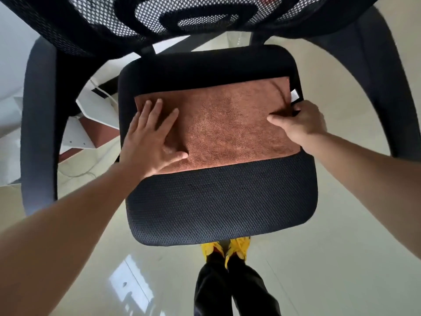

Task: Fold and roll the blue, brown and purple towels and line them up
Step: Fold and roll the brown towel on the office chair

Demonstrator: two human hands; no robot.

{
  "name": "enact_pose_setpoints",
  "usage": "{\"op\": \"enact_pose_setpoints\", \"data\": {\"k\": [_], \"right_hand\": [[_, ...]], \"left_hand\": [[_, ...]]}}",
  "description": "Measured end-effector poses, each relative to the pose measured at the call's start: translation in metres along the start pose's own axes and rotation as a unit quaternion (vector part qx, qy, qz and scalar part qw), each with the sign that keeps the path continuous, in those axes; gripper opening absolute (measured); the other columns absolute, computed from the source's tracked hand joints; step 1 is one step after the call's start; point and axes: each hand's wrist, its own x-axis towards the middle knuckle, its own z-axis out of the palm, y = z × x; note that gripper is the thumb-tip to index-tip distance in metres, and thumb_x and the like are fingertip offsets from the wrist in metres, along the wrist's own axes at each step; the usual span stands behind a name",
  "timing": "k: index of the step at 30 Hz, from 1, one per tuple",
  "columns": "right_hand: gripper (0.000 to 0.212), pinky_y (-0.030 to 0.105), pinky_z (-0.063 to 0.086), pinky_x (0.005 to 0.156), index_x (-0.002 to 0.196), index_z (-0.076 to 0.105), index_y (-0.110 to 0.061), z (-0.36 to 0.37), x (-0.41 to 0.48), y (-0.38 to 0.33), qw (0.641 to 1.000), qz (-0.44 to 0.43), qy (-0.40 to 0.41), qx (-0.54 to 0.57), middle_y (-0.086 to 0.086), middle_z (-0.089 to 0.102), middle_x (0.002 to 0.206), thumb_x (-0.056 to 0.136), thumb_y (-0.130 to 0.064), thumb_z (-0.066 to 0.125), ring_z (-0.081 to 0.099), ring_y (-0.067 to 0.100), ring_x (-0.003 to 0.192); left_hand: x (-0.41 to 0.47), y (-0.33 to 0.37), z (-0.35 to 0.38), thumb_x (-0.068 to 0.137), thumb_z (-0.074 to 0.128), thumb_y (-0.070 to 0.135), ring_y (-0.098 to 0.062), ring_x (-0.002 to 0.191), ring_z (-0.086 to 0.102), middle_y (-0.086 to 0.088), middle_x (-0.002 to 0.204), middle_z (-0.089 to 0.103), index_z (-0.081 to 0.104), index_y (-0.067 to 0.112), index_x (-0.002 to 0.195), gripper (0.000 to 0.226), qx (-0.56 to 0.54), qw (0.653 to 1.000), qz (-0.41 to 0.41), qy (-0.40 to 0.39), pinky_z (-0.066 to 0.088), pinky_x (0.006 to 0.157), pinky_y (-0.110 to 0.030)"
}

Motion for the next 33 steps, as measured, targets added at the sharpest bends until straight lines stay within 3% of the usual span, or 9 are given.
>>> {"op": "enact_pose_setpoints", "data": {"k": [3,6,8,11,15,20,27,31,33], "right_hand": [[0.044,0.026,0.049,0.071,0.093,0.070,-0.020,-0.009,0.011,-0.004,0.993,0.054,-0.068,0.075,-0.003,0.068,0.089,0.061,-0.045,0.086,0.064,0.019,0.077],[0.029,0.034,0.054,0.076,0.087,0.069,-0.020,-0.032,0.013,0.007,0.971,0.084,-0.115,0.189,0.000,0.072,0.097,0.066,-0.032,0.086,0.069,0.023,0.090],[0.021,0.035,0.053,0.072,0.081,0.068,-0.022,-0.046,0.006,0.014,0.973,0.057,-0.086,0.209,0.001,0.071,0.095,0.070,-0.029,0.084,0.069,0.028,0.095],[0.022,0.036,0.056,0.071,0.086,0.066,-0.027,-0.059,-0.015,0.002,0.978,-0.025,-0.048,0.201,0.003,0.072,0.096,0.073,-0.030,0.082,0.070,0.025,0.091],[0.031,0.017,0.052,0.062,0.099,0.058,-0.029,-0.051,-0.050,-0.044,0.973,-0.152,-0.084,0.149,-0.008,0.070,0.091,0.076,-0.032,0.079,0.068,0.001,0.076],[0.050,0.007,0.042,0.071,0.125,0.050,-0.022,0.010,-0.092,-0.104,0.961,-0.249,-0.099,0.068,-0.017,0.060,0.093,0.082,-0.029,0.074,0.059,-0.001,0.079],[0.043,0.031,0.046,0.060,0.124,0.041,-0.017,0.109,-0.119,-0.134,0.938,-0.312,-0.114,-0.095,0.002,0.063,0.084,0.089,-0.026,0.064,0.064,0.026,0.074],[0.057,0.034,0.046,0.075,0.134,0.038,-0.015,0.132,-0.123,-0.131,0.933,-0.304,-0.160,-0.111,0.009,0.065,0.106,0.087,-0.028,0.068,0.064,0.029,0.092],[0.068,0.033,0.048,0.083,0.141,0.036,-0.017,0.125,-0.122,-0.129,0.929,-0.292,-0.218,-0.072,0.008,0.064,0.111,0.085,-0.033,0.070,0.063,0.022,0.094]], "left_hand": [[0.018,-0.010,-0.005,0.052,0.052,0.090,-0.028,0.147,-0.010,-0.009,0.160,-0.013,-0.004,0.031,0.151,0.128,0.002,0.997,-0.033,-0.065,0.001,0.117,-0.044],[0.018,-0.001,-0.008,0.051,0.053,0.090,-0.030,0.146,-0.013,-0.011,0.159,-0.017,-0.006,0.030,0.151,0.130,0.012,0.997,-0.022,-0.073,0.000,0.115,-0.043],[0.011,0.010,-0.007,0.056,0.053,0.088,-0.029,0.146,-0.014,-0.010,0.159,-0.018,-0.004,0.030,0.151,0.125,0.010,0.997,-0.005,-0.079,0.000,0.116,-0.045],[-0.004,0.014,-0.009,0.072,0.046,0.080,-0.027,0.148,-0.006,-0.009,0.161,-0.007,0.009,0.029,0.151,0.102,-0.030,0.997,-0.035,-0.058,0.007,0.117,-0.046],[-0.022,-0.003,-0.015,0.095,0.046,0.039,-0.040,0.139,0.025,-0.020,0.155,0.022,0.033,0.015,0.146,0.058,-0.054,0.984,-0.172,-0.005,0.030,0.110,-0.053],[-0.040,-0.025,-0.016,0.093,0.049,0.015,-0.043,0.121,0.043,-0.024,0.139,0.039,0.019,0.015,0.150,0.065,-0.086,0.966,-0.235,-0.067,0.042,0.093,-0.052],[-0.042,-0.020,-0.002,0.088,0.047,0.009,-0.040,0.112,0.050,-0.020,0.129,0.044,0.007,0.024,0.152,0.077,-0.126,0.949,-0.280,-0.070,0.043,0.080,-0.049],[-0.042,-0.023,-0.001,0.091,0.042,0.011,-0.040,0.113,0.050,-0.019,0.128,0.046,0.006,0.027,0.152,0.073,-0.149,0.946,-0.277,-0.076,0.042,0.078,-0.048],[-0.041,-0.022,-0.005,0.091,0.042,0.010,-0.038,0.117,0.047,-0.018,0.131,0.044,0.010,0.026,0.152,0.071,-0.175,0.937,-0.293,-0.075,0.043,0.083,-0.048]]}}
